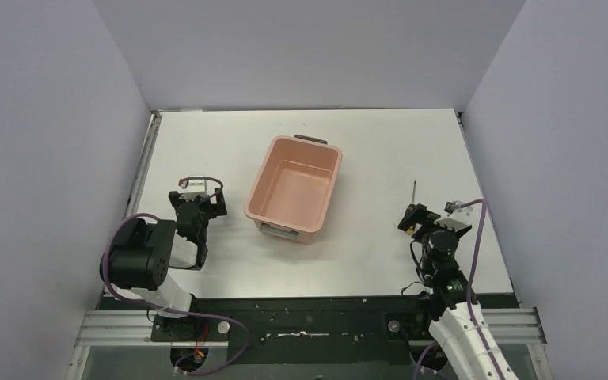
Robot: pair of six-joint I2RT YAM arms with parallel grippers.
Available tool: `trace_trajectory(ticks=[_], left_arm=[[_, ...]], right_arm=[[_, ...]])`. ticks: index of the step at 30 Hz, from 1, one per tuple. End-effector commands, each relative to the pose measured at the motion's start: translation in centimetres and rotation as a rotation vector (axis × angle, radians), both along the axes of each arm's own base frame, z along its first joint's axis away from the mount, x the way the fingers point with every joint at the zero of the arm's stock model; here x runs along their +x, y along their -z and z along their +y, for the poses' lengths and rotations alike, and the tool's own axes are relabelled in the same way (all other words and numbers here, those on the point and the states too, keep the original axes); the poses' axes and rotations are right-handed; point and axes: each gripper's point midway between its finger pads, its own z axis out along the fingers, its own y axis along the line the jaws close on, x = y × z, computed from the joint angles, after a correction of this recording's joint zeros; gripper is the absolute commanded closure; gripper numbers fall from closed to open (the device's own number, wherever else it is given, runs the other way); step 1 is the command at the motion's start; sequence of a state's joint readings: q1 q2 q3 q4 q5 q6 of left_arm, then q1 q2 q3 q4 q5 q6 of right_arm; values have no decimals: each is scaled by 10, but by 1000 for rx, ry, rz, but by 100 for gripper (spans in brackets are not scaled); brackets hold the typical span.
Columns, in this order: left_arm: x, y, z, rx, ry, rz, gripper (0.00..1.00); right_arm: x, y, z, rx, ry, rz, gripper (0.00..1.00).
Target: Put the screwdriver in the bin
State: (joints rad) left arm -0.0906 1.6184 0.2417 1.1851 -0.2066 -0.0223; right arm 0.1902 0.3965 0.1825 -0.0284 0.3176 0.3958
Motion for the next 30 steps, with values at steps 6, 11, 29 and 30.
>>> trace_trajectory(ticks=[6, 11, 29, 30], left_arm=[[6, -13, -1, -7, 7, -46, 3], [6, -13, -1, -8, 7, -47, 3], [6, -13, -1, -8, 8, -47, 3], [6, -13, -1, -8, 8, -47, 3]], right_arm=[[23, -60, 6, -35, -25, 54, 0], [55, -84, 8, -113, -40, 324, 0], [61, 109, -2, -1, -156, 969, 31], [60, 114, -4, -9, -151, 980, 40]])
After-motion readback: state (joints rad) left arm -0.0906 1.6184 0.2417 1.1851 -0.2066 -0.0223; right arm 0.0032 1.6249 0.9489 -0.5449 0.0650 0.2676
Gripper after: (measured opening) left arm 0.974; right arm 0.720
